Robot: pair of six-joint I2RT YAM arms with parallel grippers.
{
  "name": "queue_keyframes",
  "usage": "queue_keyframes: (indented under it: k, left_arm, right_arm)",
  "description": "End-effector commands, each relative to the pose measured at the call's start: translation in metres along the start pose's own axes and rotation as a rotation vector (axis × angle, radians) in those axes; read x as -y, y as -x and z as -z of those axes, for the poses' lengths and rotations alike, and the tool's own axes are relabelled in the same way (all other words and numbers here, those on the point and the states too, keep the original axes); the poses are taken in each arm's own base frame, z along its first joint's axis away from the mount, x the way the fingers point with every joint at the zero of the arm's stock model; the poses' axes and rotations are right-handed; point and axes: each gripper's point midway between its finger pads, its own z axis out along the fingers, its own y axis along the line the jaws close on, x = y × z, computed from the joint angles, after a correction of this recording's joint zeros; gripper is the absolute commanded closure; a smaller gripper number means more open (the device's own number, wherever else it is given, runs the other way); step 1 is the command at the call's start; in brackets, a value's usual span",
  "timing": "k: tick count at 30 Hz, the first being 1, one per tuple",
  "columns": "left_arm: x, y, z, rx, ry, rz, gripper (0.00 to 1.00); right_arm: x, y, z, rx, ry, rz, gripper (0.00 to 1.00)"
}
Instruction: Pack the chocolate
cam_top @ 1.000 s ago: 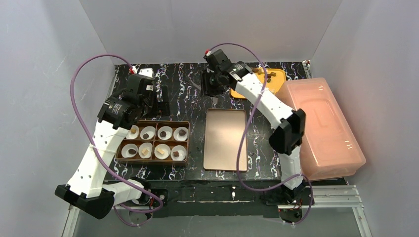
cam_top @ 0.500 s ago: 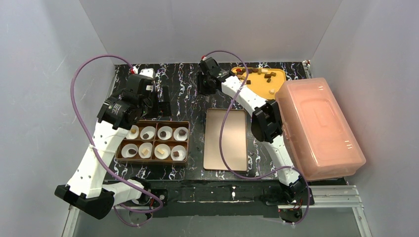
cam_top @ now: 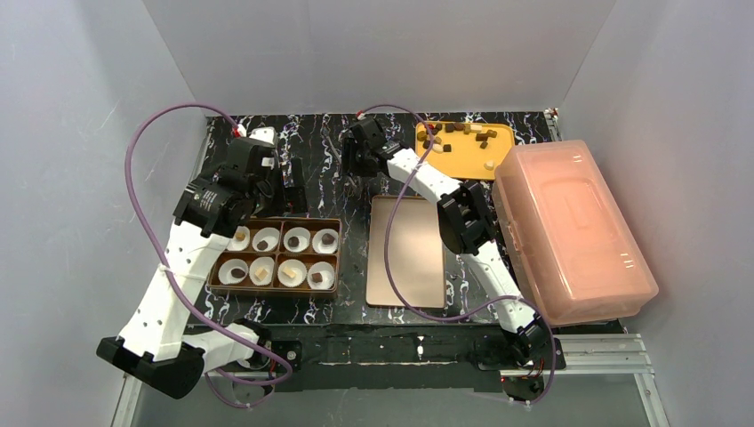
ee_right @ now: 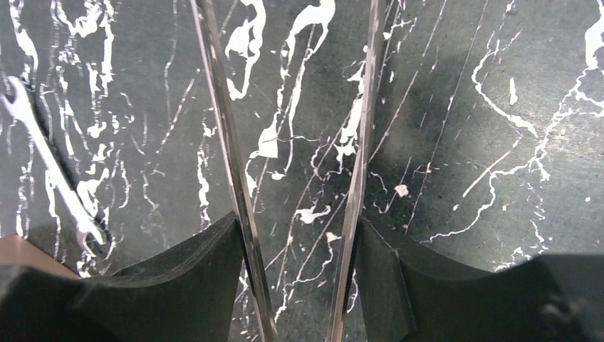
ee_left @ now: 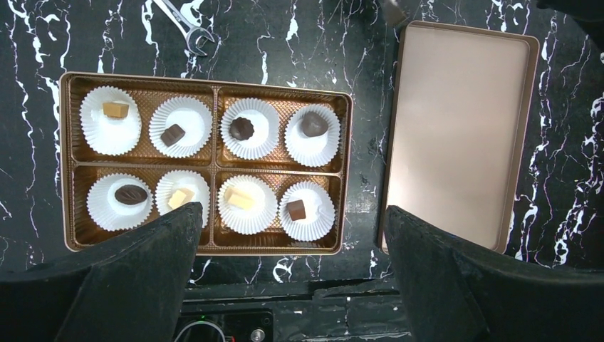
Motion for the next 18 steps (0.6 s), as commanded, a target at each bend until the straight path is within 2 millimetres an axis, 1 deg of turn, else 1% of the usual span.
queue_keyframes:
  k: [1,5,9,11,13,15,17,18]
  left_arm:
    - [-0.004,-0.010,0.010,-0.001,-0.012,0.016,0.01]
    - [-0.006,-0.013,0.009,-0.004,-0.006,0.024,0.01]
    - [-0.004,-0.014,0.006,-0.012,-0.009,0.028,0.01]
    - [-0.003,-0.015,0.004,-0.017,-0.010,0.030,0.01]
    - [-0.003,-0.016,0.003,-0.020,-0.012,0.030,0.01]
    - [-0.002,-0.015,0.002,-0.022,-0.012,0.031,0.01]
    - [-0.001,-0.016,0.001,-0.028,-0.016,0.032,0.01]
    - [0.000,-0.015,0.001,-0.028,-0.022,0.033,0.00]
  right_arm:
    - [-0.009,0.016,-0.003,0.061,0.019,0.001,0.36]
    - [0.001,-0.001,-0.007,0.015,-0.030,0.026,0.31]
    - [0.004,-0.011,-0.009,-0.019,-0.037,0.046,0.20]
    - [0.003,-0.012,-0.007,-0.025,-0.028,0.052,0.13]
    - [-0.001,-0.006,-0.003,-0.014,-0.017,0.063,0.07]
    - [-0.006,0.005,0.005,0.007,-0.005,0.071,0.02]
    - [-0.010,0.020,0.016,0.035,0.013,0.073,0.02]
    - [-0.013,0.032,0.025,0.055,0.024,0.070,0.02]
